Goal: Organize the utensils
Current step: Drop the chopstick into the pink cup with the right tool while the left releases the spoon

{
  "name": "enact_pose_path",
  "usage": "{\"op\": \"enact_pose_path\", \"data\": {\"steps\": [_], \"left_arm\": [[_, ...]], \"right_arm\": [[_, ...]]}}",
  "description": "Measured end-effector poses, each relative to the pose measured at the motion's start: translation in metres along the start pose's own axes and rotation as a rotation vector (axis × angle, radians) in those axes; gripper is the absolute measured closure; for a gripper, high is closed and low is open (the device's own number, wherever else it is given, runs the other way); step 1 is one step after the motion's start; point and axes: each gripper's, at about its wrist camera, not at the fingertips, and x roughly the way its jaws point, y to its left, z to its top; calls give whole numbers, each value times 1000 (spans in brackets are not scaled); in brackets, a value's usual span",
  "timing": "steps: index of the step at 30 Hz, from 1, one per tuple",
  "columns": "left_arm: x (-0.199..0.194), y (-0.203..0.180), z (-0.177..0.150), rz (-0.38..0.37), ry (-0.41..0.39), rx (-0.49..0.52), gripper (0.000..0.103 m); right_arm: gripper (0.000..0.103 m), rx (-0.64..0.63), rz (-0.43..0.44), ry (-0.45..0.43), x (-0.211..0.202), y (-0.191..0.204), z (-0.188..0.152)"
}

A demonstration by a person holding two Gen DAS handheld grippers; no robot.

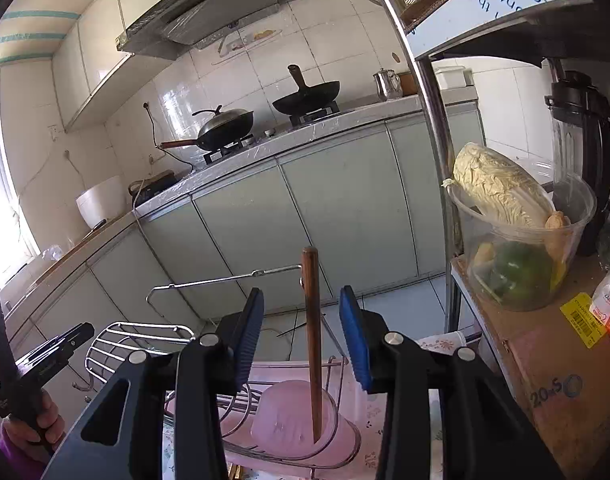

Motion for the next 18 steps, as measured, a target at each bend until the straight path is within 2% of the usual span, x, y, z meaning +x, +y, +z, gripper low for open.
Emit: {"op": "enact_pose_path", "data": {"steps": [3,7,12,18], "left_arm": [[-16,0,0,-15,-19,-13,75],[-37,-2,-5,-41,-42,-20,65],[-61,-8,-16,-77,-50,-16,64],[-78,-16,-36,-116,-20,-27,63]], "right_arm": [[64,-4,-3,-22,-16,2,-1],[63,-8,-10,-44,-40,4,-9],[63,-1,-7,-45,-68,9,-29],[63,0,-2,-7,-86,17,-56]]}}
